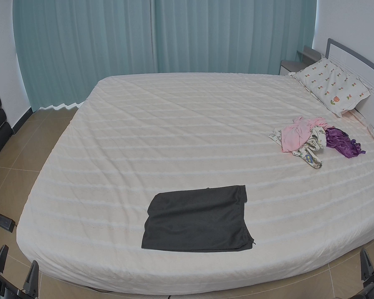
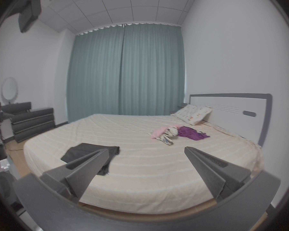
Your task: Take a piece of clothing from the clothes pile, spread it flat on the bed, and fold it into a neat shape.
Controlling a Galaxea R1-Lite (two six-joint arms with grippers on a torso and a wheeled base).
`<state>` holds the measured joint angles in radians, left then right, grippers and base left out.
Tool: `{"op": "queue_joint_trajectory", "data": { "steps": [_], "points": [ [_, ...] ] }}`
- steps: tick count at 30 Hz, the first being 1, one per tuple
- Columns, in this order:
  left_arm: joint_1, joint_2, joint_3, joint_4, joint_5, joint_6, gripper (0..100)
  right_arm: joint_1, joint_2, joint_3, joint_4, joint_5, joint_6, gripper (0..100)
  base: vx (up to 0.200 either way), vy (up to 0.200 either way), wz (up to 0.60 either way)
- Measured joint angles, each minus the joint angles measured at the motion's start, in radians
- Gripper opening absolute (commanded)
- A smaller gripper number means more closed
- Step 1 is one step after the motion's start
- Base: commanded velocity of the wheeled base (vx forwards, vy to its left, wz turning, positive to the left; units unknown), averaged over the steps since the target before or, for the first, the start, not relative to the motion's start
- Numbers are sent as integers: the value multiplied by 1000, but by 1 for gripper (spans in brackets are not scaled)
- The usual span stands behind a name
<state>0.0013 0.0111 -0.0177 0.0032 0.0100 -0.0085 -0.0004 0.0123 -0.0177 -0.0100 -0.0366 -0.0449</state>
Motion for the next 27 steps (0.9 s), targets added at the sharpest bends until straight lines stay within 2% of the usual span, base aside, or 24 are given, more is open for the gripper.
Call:
{"op": "queue_joint_trajectory", "data": {
  "steps": [2, 4, 9, 27],
  "points": [
    [0, 0, 0, 0, 0, 0, 100, 0, 0, -2, 12, -40, -1, 100, 0, 0, 0],
    [0, 0, 0, 0, 0, 0, 100, -1, 0, -3, 16, -45, 8, 100, 0, 0, 0],
    [0, 1, 0, 0, 0, 1, 100, -1, 0, -1, 18, 30, 33, 100, 0, 0, 0],
    [0, 3, 0, 0, 0, 0, 100, 0, 1, 0, 14, 45, 28, 100, 0, 0, 0]
  ]
}}
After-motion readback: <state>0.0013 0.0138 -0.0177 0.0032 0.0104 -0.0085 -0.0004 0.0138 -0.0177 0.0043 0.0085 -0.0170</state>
